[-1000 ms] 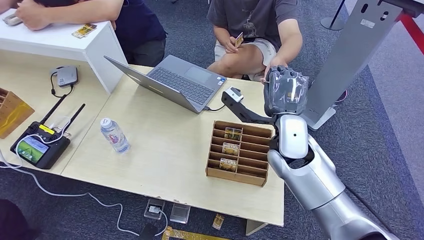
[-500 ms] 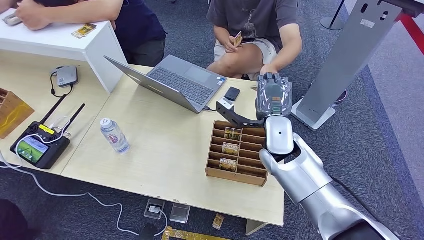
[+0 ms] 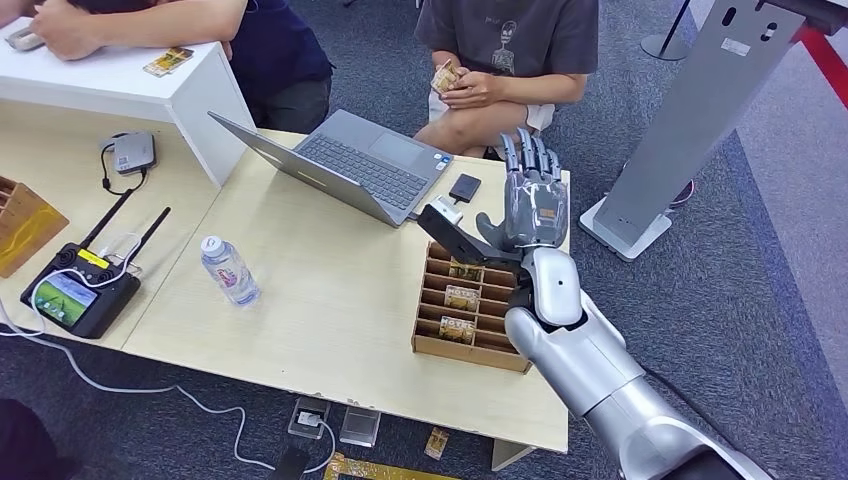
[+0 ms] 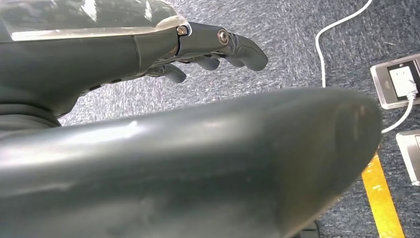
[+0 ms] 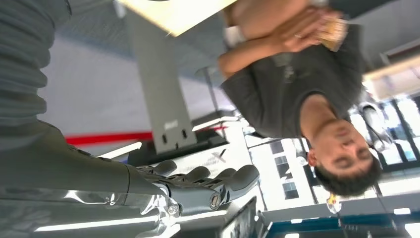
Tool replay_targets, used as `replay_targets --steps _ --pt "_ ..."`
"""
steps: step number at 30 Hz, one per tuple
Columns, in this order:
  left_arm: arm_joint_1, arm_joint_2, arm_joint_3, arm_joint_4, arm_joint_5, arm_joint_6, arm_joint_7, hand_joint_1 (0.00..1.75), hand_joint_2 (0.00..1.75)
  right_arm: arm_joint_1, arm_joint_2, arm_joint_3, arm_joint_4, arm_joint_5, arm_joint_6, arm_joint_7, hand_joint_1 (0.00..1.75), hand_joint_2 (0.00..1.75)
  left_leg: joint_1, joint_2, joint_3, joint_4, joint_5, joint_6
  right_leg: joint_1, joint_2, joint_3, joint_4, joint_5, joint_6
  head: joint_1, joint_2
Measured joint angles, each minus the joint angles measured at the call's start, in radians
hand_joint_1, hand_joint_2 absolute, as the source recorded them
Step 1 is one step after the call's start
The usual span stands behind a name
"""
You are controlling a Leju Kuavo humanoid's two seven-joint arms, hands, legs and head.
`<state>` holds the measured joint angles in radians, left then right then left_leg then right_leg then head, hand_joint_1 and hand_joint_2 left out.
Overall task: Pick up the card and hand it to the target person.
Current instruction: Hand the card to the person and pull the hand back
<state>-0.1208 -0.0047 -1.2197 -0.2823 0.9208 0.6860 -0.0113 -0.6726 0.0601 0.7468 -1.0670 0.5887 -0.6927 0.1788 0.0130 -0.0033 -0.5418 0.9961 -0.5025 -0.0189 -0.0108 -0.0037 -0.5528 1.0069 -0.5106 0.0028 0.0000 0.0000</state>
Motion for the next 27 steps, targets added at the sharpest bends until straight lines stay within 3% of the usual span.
replay_targets --steps 3,6,13,19,27 --pt "0.000 0.002 0.002 0.000 0.003 0.002 0.003 0.00 0.00 0.083 -0.010 -0.050 -0.109 -0.210 -0.005 -0.107 0.00 1.75 0.000 -0.001 0.000 0.000 0.000 0.000 0.000 -0.001 0.000 0.000 0.000 0.000 0.000 0.000" --pt "0.000 0.005 0.002 -0.001 0.005 0.000 0.001 0.00 0.00 0.145 -0.037 -0.049 -0.181 -0.364 -0.005 -0.156 0.00 1.75 0.000 -0.002 0.000 0.000 0.000 0.000 0.000 -0.002 0.000 0.000 0.000 0.000 0.000 0.000" --pt "-0.001 0.005 0.000 -0.003 0.004 -0.011 -0.010 0.00 0.00 0.316 -0.082 -0.045 -0.300 -0.551 -0.005 -0.238 0.00 1.75 0.000 -0.003 0.000 0.000 0.000 0.000 0.000 -0.003 0.001 -0.001 -0.001 0.000 0.000 0.000" --pt "-0.001 0.000 -0.003 -0.004 0.004 -0.008 -0.005 0.00 0.00 0.465 -0.083 -0.107 -0.353 -0.560 -0.005 -0.268 0.00 1.75 0.000 -0.003 0.001 -0.001 0.000 0.000 0.000 -0.004 0.002 -0.001 -0.001 0.000 0.000 0.000" --pt "-0.001 0.001 -0.016 -0.014 -0.007 -0.014 -0.011 0.00 0.00 0.587 -0.083 -0.152 -0.422 -0.574 -0.005 -0.309 0.00 1.75 0.000 -0.002 0.000 0.000 0.000 0.001 0.000 -0.002 0.000 0.000 -0.001 0.000 0.000 0.000"
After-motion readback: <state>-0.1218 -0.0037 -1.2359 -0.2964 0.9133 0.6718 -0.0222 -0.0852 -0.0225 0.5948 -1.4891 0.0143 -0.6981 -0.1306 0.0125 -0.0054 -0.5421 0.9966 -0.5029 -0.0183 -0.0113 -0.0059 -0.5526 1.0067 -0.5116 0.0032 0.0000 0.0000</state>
